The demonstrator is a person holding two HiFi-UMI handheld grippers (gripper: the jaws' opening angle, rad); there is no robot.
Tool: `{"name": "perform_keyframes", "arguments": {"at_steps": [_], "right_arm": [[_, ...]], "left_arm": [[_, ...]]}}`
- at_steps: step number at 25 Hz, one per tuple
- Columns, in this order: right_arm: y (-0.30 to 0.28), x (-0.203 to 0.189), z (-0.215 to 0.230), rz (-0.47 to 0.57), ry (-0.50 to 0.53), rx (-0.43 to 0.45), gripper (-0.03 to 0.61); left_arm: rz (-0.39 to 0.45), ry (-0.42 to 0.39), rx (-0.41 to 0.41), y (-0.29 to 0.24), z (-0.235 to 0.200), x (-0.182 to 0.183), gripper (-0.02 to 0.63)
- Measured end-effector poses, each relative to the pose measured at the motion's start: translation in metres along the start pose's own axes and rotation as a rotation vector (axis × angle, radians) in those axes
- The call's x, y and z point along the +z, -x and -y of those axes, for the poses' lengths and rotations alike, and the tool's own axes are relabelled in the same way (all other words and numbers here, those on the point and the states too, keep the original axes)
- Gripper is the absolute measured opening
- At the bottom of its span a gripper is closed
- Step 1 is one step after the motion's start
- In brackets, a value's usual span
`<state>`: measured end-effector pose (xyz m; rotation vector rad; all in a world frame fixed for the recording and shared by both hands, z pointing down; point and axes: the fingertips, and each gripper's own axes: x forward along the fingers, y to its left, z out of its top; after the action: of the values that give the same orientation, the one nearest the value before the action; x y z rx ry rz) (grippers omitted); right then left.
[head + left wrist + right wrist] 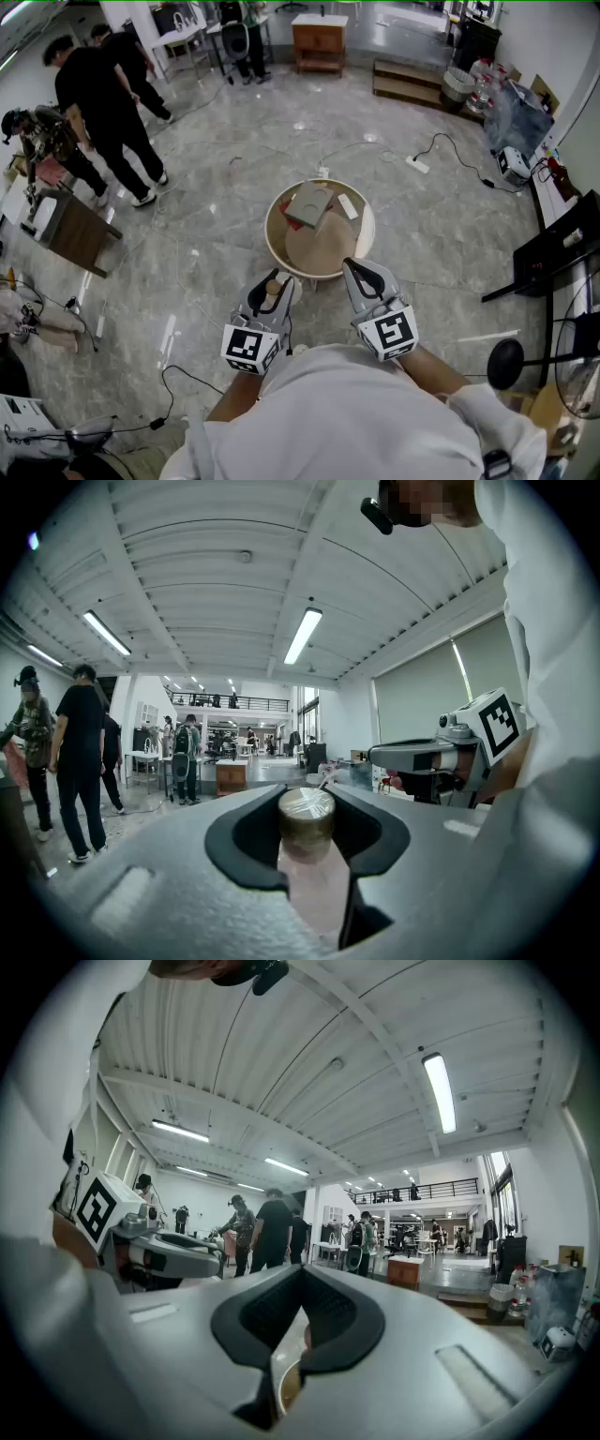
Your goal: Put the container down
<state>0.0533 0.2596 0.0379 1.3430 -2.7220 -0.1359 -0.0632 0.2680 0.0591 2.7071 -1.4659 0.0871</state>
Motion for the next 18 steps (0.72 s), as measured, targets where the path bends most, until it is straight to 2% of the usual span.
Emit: {"name": "perform_keyframes", "arguments": {"at_steps": [7, 18], "right_arm": [[-0.007, 0.007, -0.002, 0.018, 0.006, 0.003, -0.003], [-0.008, -0.004, -0.004, -0.005, -0.016, -0.01, -0.002]], "left_arm": [[0.019, -0.014, 0.008, 0.0, -0.008, 0.01, 0.123], [0.004, 0.002, -0.001, -0.002, -0.013, 0.002, 0.123]]}}
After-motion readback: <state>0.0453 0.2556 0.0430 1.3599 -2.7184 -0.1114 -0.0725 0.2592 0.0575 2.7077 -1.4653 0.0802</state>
